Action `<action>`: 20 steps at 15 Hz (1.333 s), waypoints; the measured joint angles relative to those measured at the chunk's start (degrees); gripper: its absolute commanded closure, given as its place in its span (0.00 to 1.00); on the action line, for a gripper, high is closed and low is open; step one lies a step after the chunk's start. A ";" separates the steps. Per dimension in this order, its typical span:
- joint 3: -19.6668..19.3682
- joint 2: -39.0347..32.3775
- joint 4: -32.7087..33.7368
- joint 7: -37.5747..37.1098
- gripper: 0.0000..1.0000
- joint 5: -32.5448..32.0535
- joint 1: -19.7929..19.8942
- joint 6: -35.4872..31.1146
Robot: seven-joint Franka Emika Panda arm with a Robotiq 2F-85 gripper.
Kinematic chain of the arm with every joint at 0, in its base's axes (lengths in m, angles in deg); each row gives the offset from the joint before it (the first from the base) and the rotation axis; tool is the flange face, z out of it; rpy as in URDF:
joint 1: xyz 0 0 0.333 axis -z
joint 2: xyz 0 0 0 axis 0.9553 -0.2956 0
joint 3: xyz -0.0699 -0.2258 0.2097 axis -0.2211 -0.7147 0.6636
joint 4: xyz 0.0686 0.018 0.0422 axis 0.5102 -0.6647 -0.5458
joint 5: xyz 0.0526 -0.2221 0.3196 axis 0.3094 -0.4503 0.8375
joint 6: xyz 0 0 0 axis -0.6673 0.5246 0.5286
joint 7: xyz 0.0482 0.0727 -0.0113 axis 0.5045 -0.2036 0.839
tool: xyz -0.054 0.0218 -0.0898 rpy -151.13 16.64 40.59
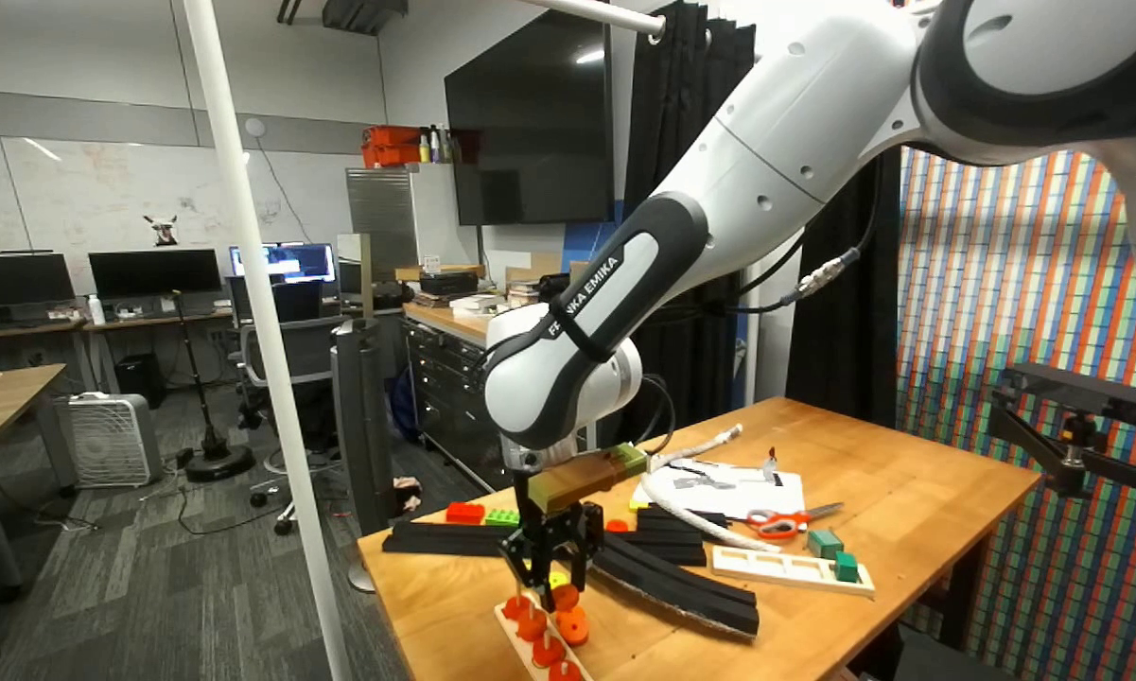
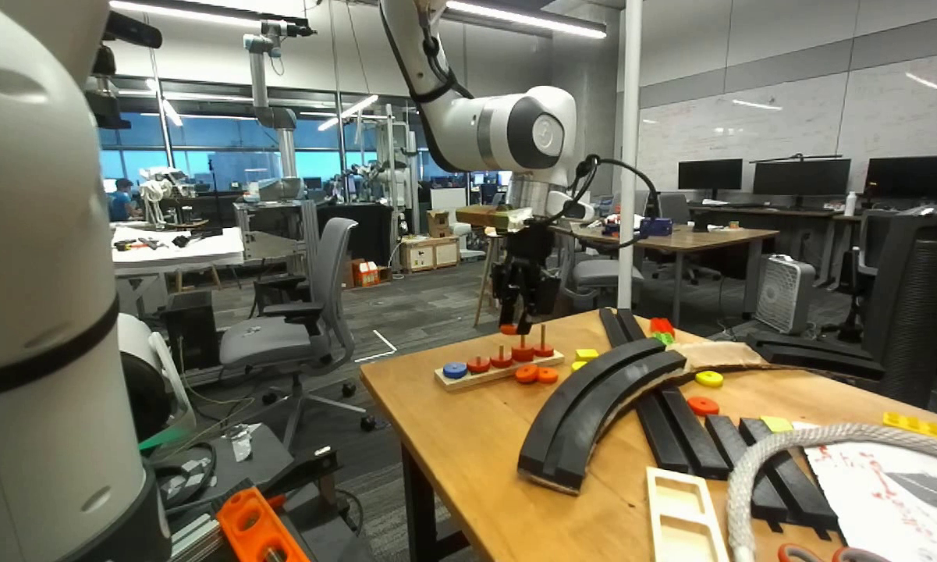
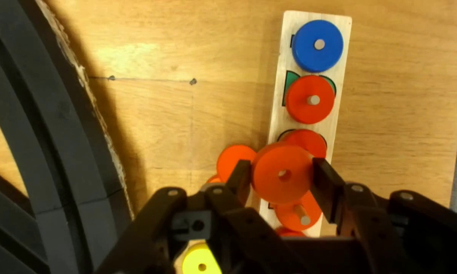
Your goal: Pick up the orange object from the table and put it on the wooden object
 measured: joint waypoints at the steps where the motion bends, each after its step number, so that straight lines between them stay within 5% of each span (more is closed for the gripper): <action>1: 0.33 0.20 -0.66 1.27 0.76 0.78 0.30 -0.20; 20: 3.65 0.39 -4.33 16.12 0.76 8.58 2.76 -1.07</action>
